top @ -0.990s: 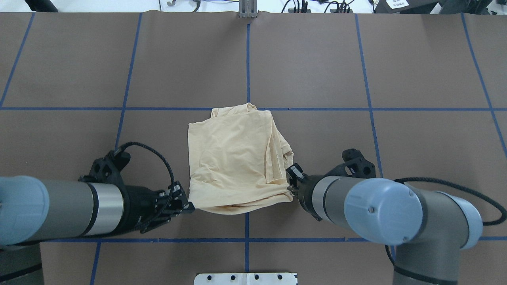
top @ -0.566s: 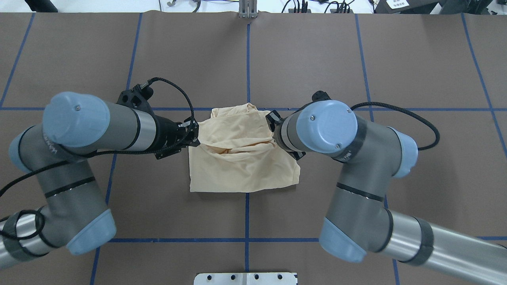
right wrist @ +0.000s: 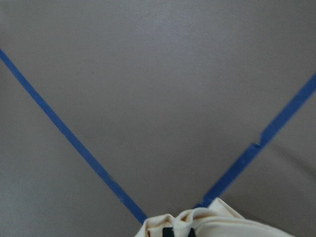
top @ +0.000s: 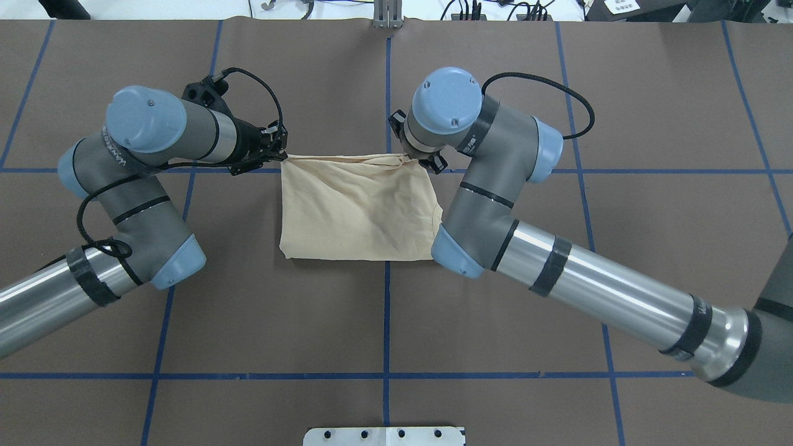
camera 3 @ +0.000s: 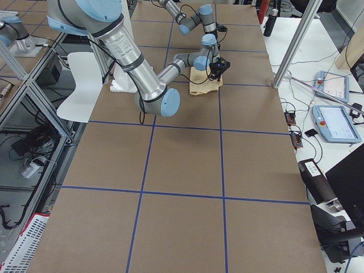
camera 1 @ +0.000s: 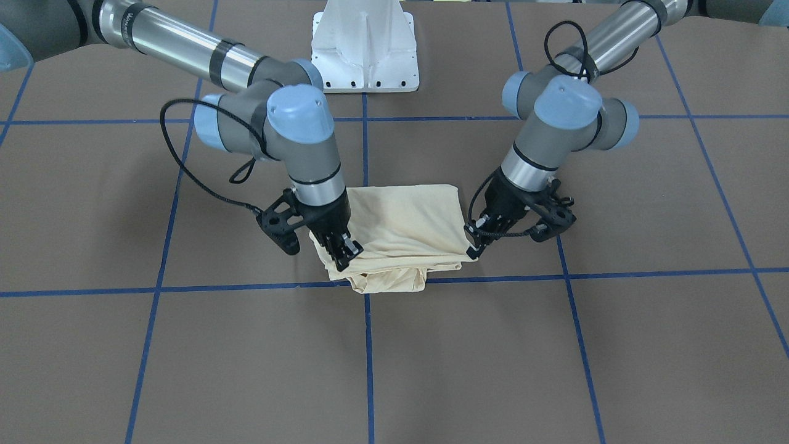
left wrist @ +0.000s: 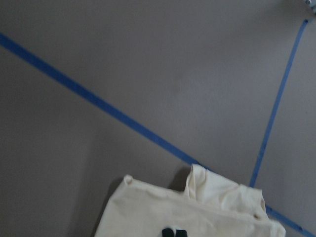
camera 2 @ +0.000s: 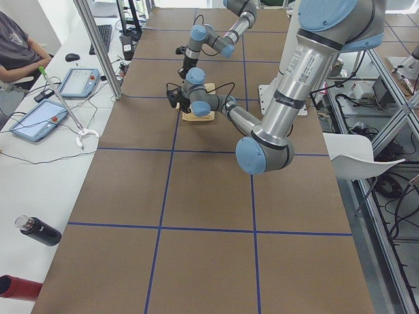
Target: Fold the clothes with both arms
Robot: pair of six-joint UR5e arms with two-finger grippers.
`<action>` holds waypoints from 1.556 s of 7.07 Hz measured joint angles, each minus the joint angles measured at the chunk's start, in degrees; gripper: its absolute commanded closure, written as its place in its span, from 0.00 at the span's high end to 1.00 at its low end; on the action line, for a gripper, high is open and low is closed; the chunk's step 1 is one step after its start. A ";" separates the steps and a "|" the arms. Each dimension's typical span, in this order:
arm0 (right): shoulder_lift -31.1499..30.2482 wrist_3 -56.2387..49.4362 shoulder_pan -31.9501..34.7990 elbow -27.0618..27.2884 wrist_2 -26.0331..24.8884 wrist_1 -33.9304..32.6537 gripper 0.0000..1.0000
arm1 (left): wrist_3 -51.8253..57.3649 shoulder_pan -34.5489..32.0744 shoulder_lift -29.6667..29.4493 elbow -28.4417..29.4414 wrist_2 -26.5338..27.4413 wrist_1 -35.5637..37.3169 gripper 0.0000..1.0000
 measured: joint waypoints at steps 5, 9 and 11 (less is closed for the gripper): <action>-3.08 -22.96 14.77 -4.77 14.62 3.52 1.00 | 16.96 -7.77 -0.32 4.00 -1.85 -4.91 0.99; -20.42 -73.22 34.99 -0.53 30.09 -1.36 1.00 | 58.53 -22.34 15.89 -5.05 -15.04 -4.67 0.99; -23.76 -101.46 44.95 -0.30 30.85 -13.62 1.00 | 79.08 -35.08 22.97 -5.65 -24.44 -1.89 0.99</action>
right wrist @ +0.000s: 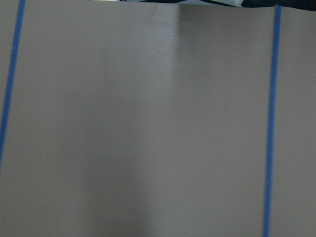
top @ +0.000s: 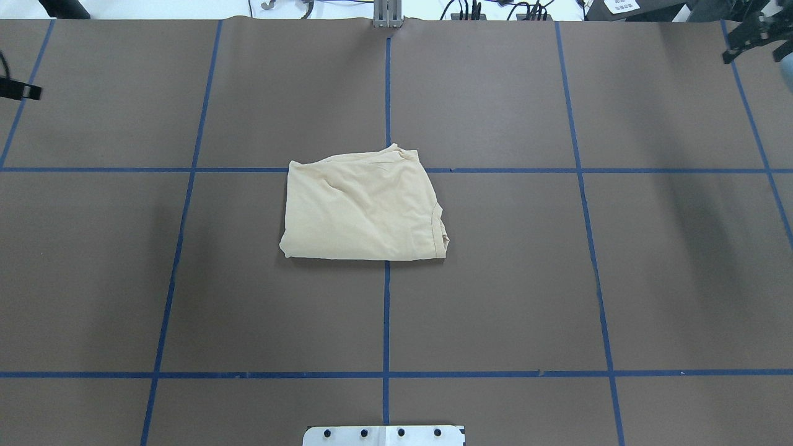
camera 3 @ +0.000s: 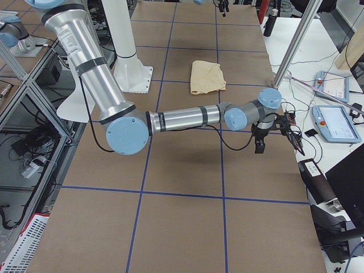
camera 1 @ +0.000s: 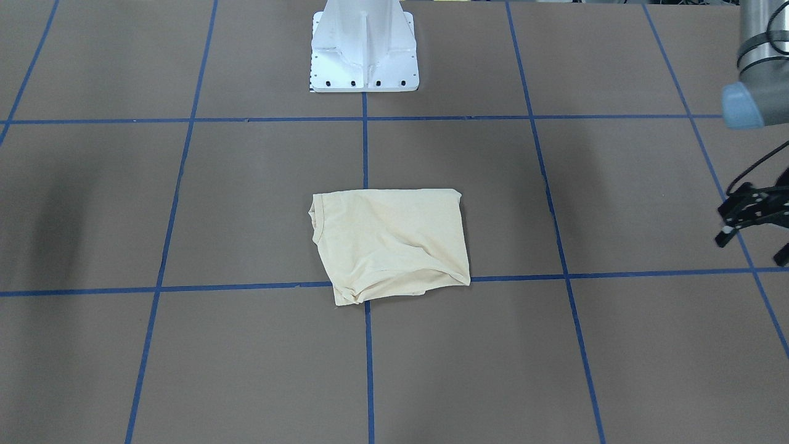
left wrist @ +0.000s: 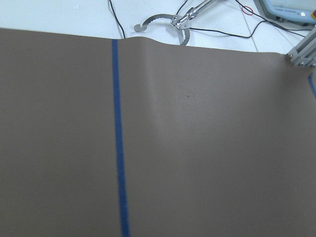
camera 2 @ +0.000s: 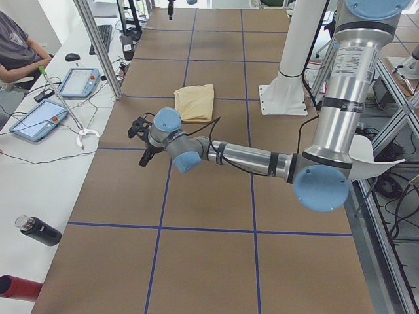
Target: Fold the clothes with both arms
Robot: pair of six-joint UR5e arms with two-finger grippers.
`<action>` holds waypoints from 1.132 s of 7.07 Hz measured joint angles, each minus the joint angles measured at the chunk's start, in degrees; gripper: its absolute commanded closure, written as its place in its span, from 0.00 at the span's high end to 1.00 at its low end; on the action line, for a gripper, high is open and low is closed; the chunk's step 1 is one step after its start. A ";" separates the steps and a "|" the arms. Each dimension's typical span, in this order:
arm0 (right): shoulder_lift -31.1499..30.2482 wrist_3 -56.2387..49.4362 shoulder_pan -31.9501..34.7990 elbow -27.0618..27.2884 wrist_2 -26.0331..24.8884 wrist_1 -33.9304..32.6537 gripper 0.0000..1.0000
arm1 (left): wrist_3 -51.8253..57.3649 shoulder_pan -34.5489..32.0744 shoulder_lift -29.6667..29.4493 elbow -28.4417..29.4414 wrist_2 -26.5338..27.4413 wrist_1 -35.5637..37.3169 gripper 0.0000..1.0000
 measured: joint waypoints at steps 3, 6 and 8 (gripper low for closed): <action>-10.99 -16.94 7.61 7.33 0.83 -7.84 1.00 | 16.63 -9.84 4.09 -1.47 -3.71 14.32 0.99; -19.95 -17.53 8.24 17.87 3.58 -13.07 1.00 | 16.54 -11.18 8.88 -9.59 -4.09 22.75 1.00; -20.68 -18.08 8.13 18.65 3.94 -13.92 1.00 | 14.38 -11.23 11.11 -13.53 -4.14 24.53 1.00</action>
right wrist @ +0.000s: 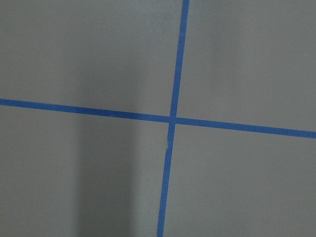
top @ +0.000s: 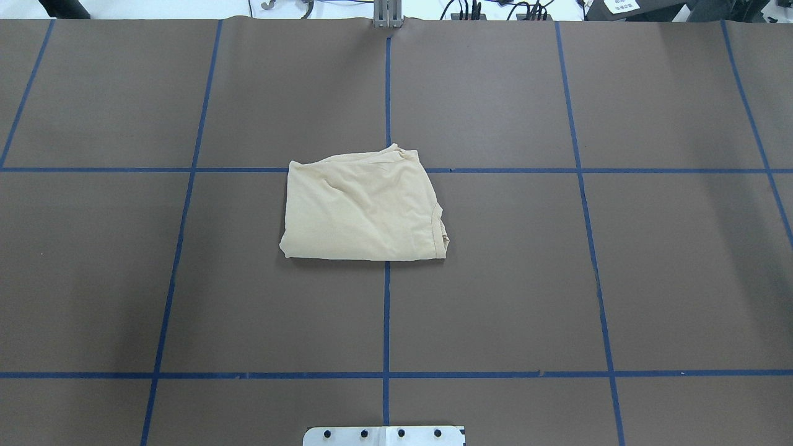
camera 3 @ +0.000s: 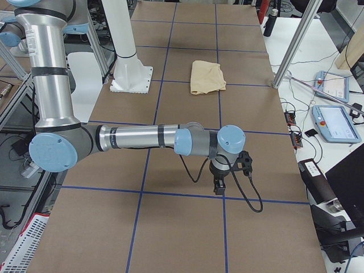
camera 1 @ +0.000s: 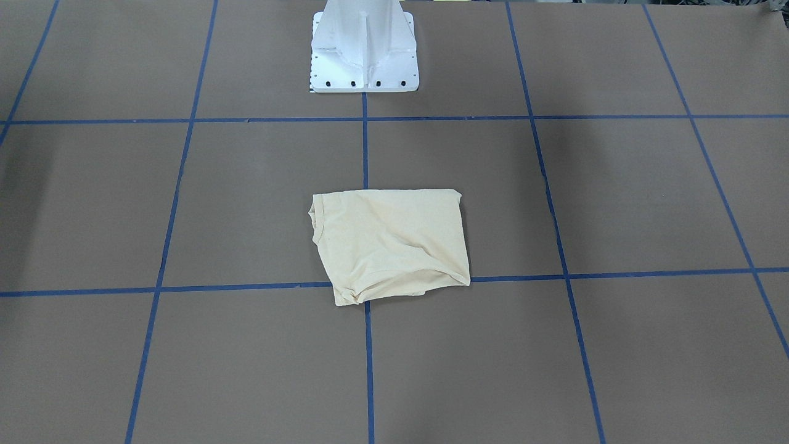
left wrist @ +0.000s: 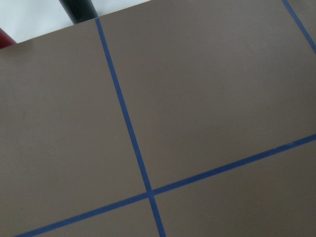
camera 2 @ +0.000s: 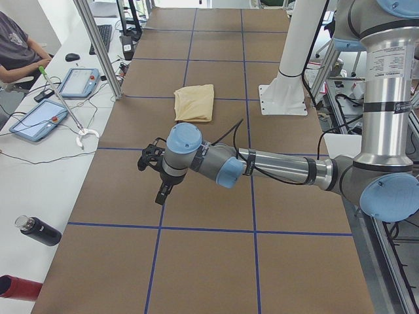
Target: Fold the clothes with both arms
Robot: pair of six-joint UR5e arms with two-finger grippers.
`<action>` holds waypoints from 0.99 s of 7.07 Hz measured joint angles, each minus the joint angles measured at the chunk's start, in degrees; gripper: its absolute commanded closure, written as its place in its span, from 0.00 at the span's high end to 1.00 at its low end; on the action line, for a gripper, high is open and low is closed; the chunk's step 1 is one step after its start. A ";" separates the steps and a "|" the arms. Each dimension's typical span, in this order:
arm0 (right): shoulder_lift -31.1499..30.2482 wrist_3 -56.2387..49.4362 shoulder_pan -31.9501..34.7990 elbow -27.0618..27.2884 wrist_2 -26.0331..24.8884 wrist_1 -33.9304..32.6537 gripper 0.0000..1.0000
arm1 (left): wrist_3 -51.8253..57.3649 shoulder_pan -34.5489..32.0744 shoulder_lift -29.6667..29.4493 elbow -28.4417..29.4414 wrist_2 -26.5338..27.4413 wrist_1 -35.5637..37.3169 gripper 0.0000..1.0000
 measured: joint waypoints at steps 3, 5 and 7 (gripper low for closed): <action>0.17 0.16 0.02 0.24 1.08 -0.07 1.00 | -0.37 0.06 0.46 -1.09 -0.18 0.32 1.00; 0.40 0.57 0.04 -0.35 3.02 -0.12 1.00 | -0.43 0.04 0.53 -1.70 -0.78 0.70 1.00; 0.01 0.55 0.04 -0.14 3.26 0.00 1.00 | -0.44 -0.05 0.65 -3.09 -1.71 0.82 1.00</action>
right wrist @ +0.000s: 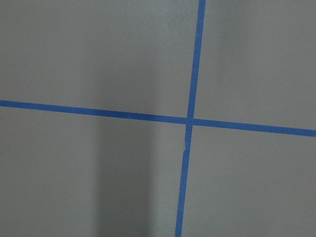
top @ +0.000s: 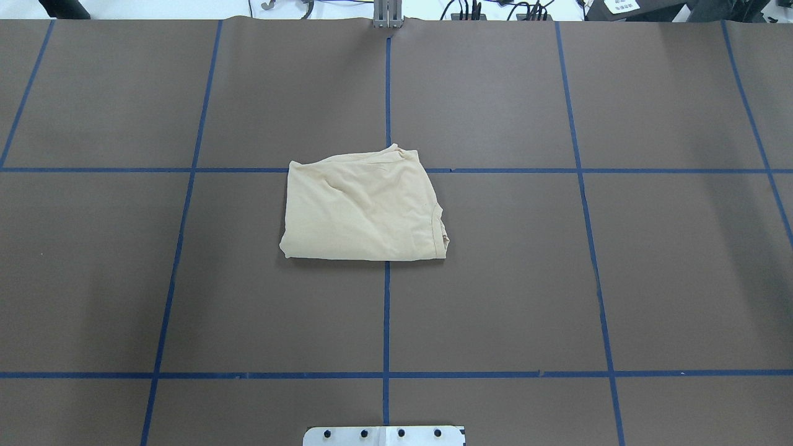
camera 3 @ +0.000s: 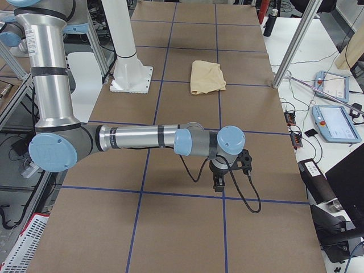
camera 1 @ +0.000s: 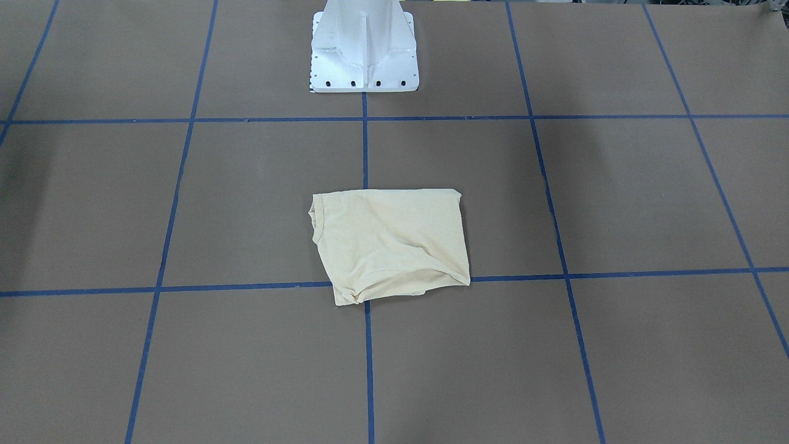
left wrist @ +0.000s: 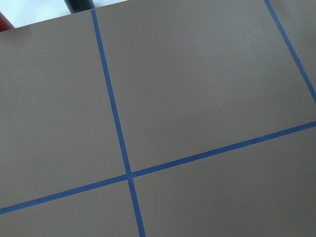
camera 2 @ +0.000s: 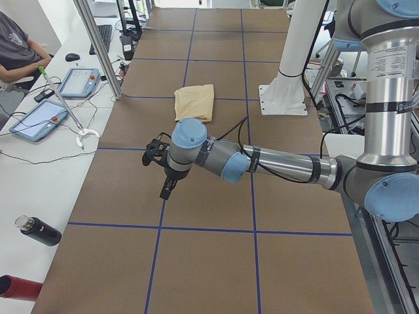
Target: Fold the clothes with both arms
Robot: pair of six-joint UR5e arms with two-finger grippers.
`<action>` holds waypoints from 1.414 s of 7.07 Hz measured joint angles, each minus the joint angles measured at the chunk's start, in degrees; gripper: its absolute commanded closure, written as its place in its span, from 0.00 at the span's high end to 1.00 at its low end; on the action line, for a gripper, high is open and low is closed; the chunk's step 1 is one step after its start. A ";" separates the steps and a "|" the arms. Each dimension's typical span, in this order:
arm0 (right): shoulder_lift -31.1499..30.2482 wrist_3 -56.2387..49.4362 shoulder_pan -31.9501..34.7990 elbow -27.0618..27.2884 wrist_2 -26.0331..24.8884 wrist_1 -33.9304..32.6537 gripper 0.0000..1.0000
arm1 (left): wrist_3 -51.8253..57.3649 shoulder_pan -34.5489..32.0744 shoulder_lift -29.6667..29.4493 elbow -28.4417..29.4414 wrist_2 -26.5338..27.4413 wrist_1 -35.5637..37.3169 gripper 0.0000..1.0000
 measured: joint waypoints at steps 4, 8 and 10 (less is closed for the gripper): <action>-0.14 -0.07 -0.06 0.44 0.10 0.08 1.00 | 0.11 0.13 -0.09 -0.59 -0.48 -0.17 1.00; 0.12 0.05 -0.03 2.44 2.28 0.02 1.00 | 0.17 0.12 0.16 -0.87 -2.00 -0.26 1.00; 0.17 0.10 -0.01 3.72 3.08 0.04 1.00 | 0.23 0.16 0.10 -0.86 -2.09 -0.56 1.00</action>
